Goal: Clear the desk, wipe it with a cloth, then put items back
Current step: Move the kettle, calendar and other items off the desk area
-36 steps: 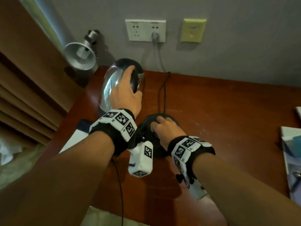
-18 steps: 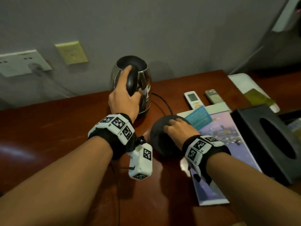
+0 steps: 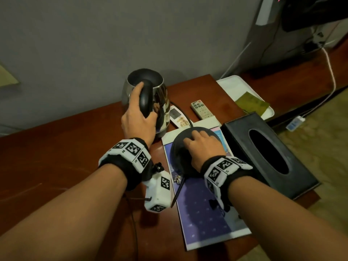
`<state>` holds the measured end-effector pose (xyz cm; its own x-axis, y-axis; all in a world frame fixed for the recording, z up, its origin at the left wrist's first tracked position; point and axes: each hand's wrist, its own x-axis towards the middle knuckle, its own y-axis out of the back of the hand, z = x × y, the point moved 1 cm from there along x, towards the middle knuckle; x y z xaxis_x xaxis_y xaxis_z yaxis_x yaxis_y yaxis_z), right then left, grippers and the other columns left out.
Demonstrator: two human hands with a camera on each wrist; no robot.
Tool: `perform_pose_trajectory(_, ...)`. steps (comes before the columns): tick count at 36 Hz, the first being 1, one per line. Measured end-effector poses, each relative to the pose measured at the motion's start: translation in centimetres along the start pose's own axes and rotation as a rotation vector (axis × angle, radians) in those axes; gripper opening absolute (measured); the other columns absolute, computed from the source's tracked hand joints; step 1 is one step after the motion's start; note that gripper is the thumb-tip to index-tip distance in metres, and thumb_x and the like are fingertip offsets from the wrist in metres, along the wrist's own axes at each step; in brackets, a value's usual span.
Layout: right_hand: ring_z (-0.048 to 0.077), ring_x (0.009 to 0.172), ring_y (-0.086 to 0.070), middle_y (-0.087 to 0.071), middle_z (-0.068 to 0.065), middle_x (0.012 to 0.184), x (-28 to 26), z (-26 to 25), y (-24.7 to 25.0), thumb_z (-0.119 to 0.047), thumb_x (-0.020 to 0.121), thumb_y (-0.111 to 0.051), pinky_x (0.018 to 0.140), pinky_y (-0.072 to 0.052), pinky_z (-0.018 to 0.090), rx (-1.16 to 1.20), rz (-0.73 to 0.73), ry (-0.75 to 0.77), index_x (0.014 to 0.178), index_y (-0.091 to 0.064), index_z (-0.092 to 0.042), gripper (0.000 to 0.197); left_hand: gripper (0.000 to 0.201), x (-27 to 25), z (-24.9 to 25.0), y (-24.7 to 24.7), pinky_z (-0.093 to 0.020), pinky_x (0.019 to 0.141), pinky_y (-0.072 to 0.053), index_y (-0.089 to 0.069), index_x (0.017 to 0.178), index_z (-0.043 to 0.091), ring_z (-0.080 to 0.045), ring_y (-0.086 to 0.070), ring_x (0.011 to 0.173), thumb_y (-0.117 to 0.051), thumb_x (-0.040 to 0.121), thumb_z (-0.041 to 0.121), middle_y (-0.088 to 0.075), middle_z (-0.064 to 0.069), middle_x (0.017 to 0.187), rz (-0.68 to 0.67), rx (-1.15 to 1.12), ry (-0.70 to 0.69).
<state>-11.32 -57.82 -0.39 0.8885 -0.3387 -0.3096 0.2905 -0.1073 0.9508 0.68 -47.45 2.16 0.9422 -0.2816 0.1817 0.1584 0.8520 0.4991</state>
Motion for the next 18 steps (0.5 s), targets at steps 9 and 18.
perform_pose_trajectory(9, 0.029, 0.118, -0.04, -0.044, 0.008, 0.126, 0.6, -1.8, -0.3, -0.03, 0.085, -0.057, 0.096, -0.034, 0.041, -0.025, 0.065, -0.009, 0.121, -0.052, -0.018, 0.039, 0.085, -0.6, -1.1, 1.4, -0.046, 0.086, -0.053, -0.021, 0.143, 0.047, -0.032, -0.062, 0.1, -0.068, 0.081, 0.013, -0.06, -0.01, 0.12, -0.069, 0.164, 0.076)
perform_pose_trajectory(18, 0.029, 0.113, -0.044, -0.049, 0.007, 0.12, 0.6, -6.3, 1.0, -0.033, 0.084, -0.054, 0.091, -0.033, 0.039, -0.038, 0.193, 0.187, 0.118, -0.055, -0.018, 0.037, 0.065, -0.2, -1.9, 5.3, -0.049, 0.089, -0.047, -0.021, 0.145, 0.041, -0.027, -0.054, 0.105, -0.051, 0.088, 0.05, -0.051, -0.004, 0.117, -0.054, 0.282, 0.04)
